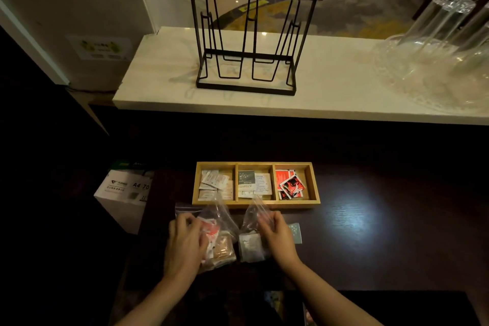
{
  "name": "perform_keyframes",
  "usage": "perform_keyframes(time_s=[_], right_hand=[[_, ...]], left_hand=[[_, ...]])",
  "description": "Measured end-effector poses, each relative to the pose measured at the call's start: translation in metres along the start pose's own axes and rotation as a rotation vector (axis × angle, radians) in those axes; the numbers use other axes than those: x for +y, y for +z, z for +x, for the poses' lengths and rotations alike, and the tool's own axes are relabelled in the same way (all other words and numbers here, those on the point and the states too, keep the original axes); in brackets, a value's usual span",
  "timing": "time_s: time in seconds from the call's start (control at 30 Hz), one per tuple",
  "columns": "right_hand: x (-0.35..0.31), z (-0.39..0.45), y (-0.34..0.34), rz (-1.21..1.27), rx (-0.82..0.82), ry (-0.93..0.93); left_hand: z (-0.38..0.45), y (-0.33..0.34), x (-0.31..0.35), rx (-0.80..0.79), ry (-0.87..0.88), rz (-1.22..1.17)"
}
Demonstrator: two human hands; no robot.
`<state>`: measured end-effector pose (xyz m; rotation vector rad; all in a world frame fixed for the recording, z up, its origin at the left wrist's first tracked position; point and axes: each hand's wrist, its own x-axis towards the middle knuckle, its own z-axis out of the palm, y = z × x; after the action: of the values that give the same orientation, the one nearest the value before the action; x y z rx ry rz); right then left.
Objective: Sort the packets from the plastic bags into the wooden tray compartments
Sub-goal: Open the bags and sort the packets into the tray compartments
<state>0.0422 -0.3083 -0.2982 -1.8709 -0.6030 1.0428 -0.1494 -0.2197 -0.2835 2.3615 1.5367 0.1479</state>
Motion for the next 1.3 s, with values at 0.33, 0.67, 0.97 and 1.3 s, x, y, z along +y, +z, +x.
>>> perform_keyframes(time_s=[0.33, 0.67, 0.97, 1.3], right_hand=[[0.001, 0.007, -0.045, -0.116, 0.034, -0.012], [0.011, 0.012, -0.083, -0.517, 0.198, -0.101], [-0.012, 0.020, -0.106, -0.275, -0.003, 0.161], [-0.067, -0.006, -0.072, 0.116, -0.203, 0.230]], left_hand=[[0.010, 0.019, 0.048, -0.112, 0.573, 0.028], [0.010, 0.038, 0.060, -0.394, 0.707, 0.279], [0.024, 0.008, 0.079, -0.299, 0.548, -0.015], [0.033, -0.027, 0.132, -0.677, -0.243, -1.110]])
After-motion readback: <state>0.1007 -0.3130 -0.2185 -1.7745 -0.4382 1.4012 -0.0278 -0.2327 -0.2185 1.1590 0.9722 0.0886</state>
